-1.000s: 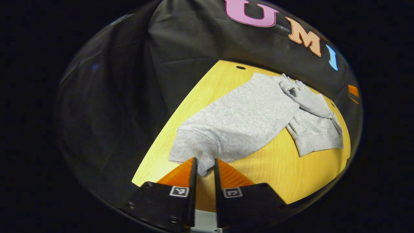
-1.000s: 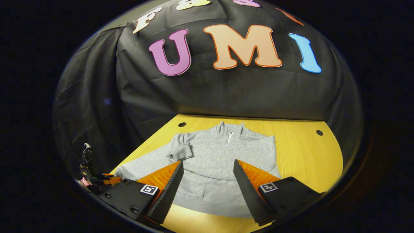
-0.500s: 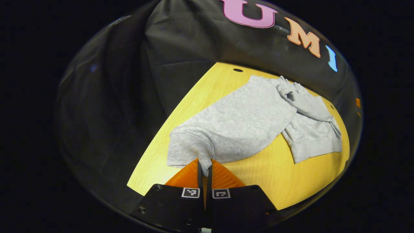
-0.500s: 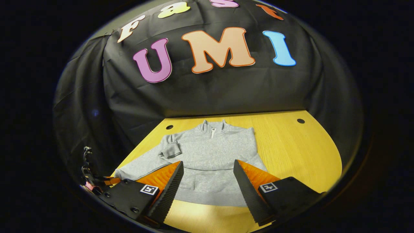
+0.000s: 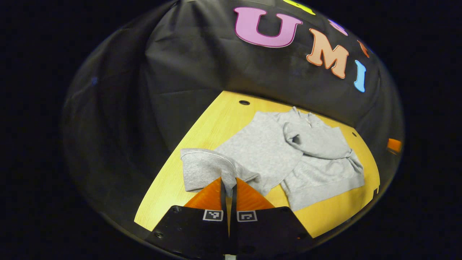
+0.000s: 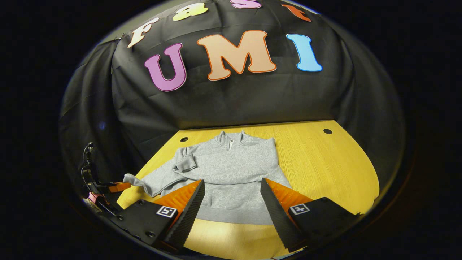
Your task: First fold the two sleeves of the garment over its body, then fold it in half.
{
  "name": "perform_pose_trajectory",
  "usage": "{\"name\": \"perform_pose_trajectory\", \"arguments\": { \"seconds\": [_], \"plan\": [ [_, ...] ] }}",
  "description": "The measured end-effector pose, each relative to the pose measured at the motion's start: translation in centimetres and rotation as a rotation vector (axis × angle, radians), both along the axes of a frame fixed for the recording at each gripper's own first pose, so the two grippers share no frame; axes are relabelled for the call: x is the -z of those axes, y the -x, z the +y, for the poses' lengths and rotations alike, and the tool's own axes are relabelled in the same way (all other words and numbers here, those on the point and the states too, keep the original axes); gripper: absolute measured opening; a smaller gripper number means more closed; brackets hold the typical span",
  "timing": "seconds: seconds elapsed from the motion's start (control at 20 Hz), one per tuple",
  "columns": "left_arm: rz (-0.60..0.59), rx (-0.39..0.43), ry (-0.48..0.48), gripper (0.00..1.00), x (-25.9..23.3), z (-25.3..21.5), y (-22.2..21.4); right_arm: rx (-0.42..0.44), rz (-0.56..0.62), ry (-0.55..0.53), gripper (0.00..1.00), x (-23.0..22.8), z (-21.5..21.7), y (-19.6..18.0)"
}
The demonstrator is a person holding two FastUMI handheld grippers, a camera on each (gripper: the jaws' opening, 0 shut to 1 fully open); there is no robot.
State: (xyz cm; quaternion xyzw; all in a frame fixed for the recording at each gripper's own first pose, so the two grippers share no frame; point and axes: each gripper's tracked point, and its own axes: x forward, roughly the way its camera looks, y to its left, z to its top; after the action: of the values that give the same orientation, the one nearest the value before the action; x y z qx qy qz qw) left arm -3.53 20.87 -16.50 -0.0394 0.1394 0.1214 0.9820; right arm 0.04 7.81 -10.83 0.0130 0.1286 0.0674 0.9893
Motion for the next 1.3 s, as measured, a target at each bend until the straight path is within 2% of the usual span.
{"name": "perform_pose_trajectory", "arguments": {
  "seconds": [0.05, 0.1, 0.15, 0.2, 0.3, 0.4, 0.45, 0.5, 0.75, 0.9, 0.95, 1.15, 1.25, 1.3],
  "plan": [
    [-0.015, 0.021, -0.003, 0.0, -0.8, -0.9, -0.6, 0.002, -0.002, -0.002, 0.94, -0.1, -0.1, 0.1],
    [-0.03, 0.044, -0.004, 0.0, -1.8, -1.8, -1.3, 0.006, -0.002, -0.005, 0.98, -0.1, -0.3, 0.2],
    [-0.046, 0.069, -0.004, 0.0, -2.6, -2.9, -2.0, 0.008, -0.001, -0.008, 0.94, -0.2, -0.5, 0.2],
    [-0.059, 0.094, -0.006, 0.0, -3.5, -4.2, -2.7, 0.011, 0.0, -0.013, 0.98, -0.1, -0.7, 0.2],
    [-0.084, 0.148, -0.017, 0.0, -5.0, -6.6, -4.1, 0.022, -0.001, -0.013, 0.94, -0.2, -1.4, 0.2],
    [-0.113, 0.206, -0.029, 0.0, -6.7, -9.1, -5.7, 0.033, -0.002, -0.015, 0.98, -0.3, -2.1, 0.3],
    [-0.127, 0.236, -0.033, 0.0, -7.4, -10.4, -6.7, 0.04, -0.002, -0.02, 0.93, -0.3, -2.5, 0.3],
    [-0.139, 0.262, -0.041, 0.0, -8.2, -11.7, -7.5, 0.046, -0.004, -0.022, 0.98, -0.4, -2.9, 0.3],
    [-0.183, 0.401, -0.081, 0.0, -11.0, -18.8, -11.4, 0.08, -0.006, -0.023, 0.98, -0.2, -4.9, 0.6],
    [-0.193, 0.494, -0.087, 0.0, -11.5, -23.7, -13.8, 0.1, 0.001, -0.033, 0.97, 0.1, -6.2, 0.8],
    [-0.191, 0.523, -0.091, 0.0, -11.7, -25.4, -14.5, 0.104, 0.001, -0.038, 0.93, 0.1, -6.4, 1.0],
    [-0.203, 0.644, -0.113, 0.0, -12.3, -32.4, -17.3, 0.127, 0.01, -0.02, 0.98, 0.4, -8.2, 0.9],
    [-0.199, 0.706, -0.128, 0.0, -12.1, -35.7, -18.1, 0.129, 0.008, -0.024, 0.93, 0.3, -8.9, 0.8],
    [-0.192, 0.737, -0.134, 0.0, -11.7, -37.2, -18.6, 0.133, 0.005, -0.023, 0.98, 0.0, -9.2, 0.8]
  ]
}}
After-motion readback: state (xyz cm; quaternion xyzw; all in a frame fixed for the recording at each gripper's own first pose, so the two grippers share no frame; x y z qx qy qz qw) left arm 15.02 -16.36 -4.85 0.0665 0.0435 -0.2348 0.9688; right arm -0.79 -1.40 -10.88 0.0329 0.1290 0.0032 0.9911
